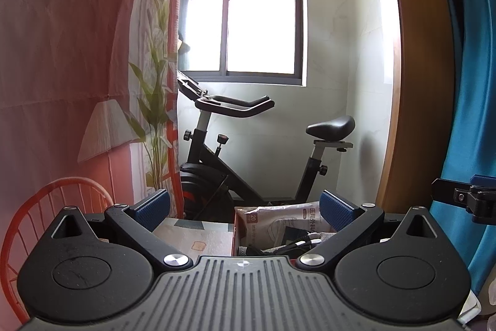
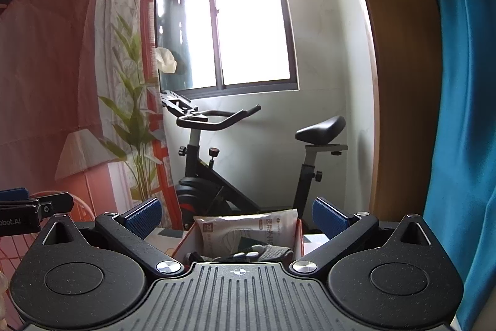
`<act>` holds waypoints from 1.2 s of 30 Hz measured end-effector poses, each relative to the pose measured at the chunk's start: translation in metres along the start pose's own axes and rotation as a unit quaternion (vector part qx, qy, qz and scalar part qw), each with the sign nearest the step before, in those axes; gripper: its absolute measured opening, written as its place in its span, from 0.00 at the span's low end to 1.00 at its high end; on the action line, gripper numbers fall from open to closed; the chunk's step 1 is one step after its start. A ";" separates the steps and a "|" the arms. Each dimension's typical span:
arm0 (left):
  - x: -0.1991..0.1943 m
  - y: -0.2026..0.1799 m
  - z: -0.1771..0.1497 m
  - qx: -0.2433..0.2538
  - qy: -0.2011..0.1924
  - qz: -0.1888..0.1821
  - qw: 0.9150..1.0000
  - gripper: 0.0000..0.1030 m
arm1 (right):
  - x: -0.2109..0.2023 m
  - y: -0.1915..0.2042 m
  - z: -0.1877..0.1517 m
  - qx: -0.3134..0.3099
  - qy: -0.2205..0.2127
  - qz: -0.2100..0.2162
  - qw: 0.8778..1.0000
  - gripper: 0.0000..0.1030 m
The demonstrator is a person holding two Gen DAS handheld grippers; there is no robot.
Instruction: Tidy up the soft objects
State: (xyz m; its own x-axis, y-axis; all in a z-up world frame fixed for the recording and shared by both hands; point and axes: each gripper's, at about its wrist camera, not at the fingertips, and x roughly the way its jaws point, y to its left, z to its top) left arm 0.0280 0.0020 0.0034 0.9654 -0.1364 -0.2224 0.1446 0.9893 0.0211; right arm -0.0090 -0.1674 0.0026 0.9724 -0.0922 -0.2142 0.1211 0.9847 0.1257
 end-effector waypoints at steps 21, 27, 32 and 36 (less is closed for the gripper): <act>0.003 0.001 -0.004 -0.003 0.006 -0.004 1.000 1.00 | 0.006 0.001 -0.002 0.003 0.010 -0.009 1.000 1.00; 0.006 0.004 -0.005 -0.005 0.014 -0.012 1.000 1.00 | 0.009 0.000 -0.004 0.003 0.015 -0.012 1.000 1.00; 0.006 0.006 -0.008 -0.005 0.017 -0.016 1.000 1.00 | 0.010 0.001 -0.006 0.002 0.019 -0.016 1.000 1.00; 0.006 0.007 -0.009 -0.006 0.018 -0.017 1.000 1.00 | 0.012 0.003 -0.008 -0.003 0.019 -0.022 1.000 1.00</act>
